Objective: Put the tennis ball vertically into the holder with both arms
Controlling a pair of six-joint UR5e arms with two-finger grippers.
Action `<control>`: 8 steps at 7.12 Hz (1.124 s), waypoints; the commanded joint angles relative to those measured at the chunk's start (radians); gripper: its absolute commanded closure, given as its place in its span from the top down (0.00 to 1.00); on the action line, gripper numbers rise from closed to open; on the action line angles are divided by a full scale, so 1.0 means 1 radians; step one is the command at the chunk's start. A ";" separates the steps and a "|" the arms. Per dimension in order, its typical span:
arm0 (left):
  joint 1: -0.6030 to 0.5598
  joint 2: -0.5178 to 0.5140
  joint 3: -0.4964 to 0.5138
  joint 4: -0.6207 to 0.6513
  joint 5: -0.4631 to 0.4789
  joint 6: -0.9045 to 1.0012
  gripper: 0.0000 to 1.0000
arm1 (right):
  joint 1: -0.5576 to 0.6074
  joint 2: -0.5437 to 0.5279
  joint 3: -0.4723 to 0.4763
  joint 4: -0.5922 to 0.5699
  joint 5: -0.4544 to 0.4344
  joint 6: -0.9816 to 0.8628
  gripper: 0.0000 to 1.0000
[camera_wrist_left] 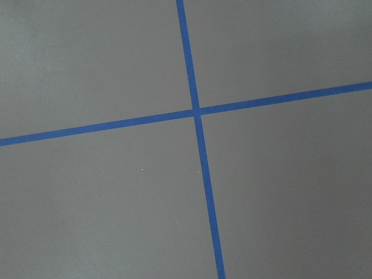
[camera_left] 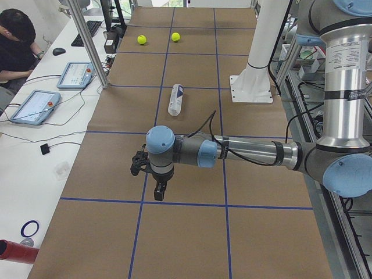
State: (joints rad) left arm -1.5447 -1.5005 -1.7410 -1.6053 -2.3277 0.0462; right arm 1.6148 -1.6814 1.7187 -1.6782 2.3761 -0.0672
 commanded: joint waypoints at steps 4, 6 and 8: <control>0.148 -0.224 -0.103 -0.025 0.022 -0.002 1.00 | 0.002 0.008 0.004 0.000 0.005 0.001 0.99; 0.332 -0.328 -0.106 -0.039 0.057 0.000 0.98 | 0.002 0.008 0.001 0.000 0.006 0.003 0.99; 0.469 -0.433 -0.126 -0.074 0.053 0.006 0.99 | 0.002 0.008 0.004 0.000 0.008 0.003 0.99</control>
State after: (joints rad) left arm -1.1573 -1.8664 -1.8594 -1.6664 -2.2710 0.0494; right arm 1.6168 -1.6736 1.7205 -1.6789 2.3826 -0.0646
